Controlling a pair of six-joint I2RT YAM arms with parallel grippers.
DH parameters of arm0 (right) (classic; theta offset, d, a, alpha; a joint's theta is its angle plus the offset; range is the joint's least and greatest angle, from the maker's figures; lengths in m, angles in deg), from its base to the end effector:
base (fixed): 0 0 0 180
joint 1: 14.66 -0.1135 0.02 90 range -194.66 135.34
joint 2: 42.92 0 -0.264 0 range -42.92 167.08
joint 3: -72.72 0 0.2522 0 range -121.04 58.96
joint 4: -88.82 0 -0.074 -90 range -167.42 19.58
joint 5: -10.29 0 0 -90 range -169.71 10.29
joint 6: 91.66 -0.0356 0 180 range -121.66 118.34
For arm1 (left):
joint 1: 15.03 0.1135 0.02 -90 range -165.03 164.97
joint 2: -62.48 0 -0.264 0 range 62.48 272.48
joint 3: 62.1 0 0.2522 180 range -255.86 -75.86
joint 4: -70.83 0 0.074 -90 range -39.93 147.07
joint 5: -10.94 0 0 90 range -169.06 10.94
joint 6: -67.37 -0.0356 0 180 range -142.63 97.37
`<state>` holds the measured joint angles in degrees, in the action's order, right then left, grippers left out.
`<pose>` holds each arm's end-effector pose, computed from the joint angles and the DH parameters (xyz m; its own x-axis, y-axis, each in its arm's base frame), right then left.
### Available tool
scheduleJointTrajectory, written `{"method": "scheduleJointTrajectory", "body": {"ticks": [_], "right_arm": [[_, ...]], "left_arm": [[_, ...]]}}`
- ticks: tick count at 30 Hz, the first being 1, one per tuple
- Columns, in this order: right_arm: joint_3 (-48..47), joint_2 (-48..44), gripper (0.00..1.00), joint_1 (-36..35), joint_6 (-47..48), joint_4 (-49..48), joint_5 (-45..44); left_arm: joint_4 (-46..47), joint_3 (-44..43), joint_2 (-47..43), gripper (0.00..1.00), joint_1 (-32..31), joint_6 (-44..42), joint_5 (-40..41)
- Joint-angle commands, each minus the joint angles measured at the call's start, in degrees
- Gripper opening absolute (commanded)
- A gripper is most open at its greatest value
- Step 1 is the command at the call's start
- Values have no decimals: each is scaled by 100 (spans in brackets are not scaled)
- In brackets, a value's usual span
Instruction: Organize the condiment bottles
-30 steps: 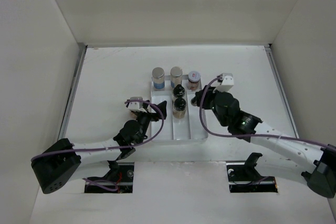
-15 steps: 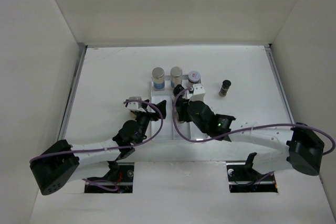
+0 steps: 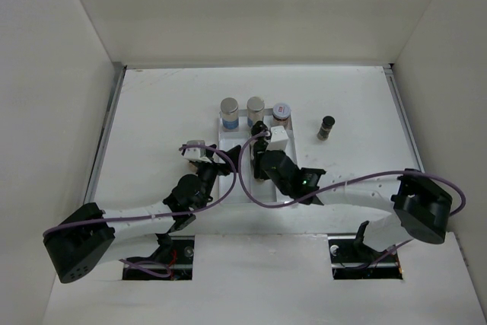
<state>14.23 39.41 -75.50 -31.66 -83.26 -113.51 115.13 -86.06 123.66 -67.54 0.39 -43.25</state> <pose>0.1652 0.2554 0.2187 -0.4697 0.0109 -0.8828 -0.3006 0.9382 0.1715 0.1356 -0.1426 0.2049 -0.0444 -0.4632 -0.8851 0.2963 0.8400 -0.4544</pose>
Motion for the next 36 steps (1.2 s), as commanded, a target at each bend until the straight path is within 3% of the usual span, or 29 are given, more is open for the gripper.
{"method": "scheduleJointTrajectory", "body": {"ticks": [1, 7, 16, 22, 25, 30, 36], "right_arm": [[-45, 12, 52, -64, 29, -488, -434], [105, -32, 54, -90, 21, -488, -522], [289, -163, 76, -222, -138, -382, -513], [280, -865, 90, -240, -129, 65, -557], [482, -1524, 92, -179, -147, 320, -645], [922, -2580, 92, 987, -252, 496, -672], [633, -2038, 94, 2860, -262, 823, -795]], "left_arm": [[302, 9, -63, 88, 26, 62, -4], [328, 0, -19, 88, 0, 62, -4], [328, -9, -19, 88, -27, 62, -4], [328, -9, -28, 88, -35, 53, -4], [328, -9, -54, 88, -35, 53, -4], [320, 0, -54, 88, -35, 53, -4], [302, -9, -72, 88, -44, 53, -4]]}}
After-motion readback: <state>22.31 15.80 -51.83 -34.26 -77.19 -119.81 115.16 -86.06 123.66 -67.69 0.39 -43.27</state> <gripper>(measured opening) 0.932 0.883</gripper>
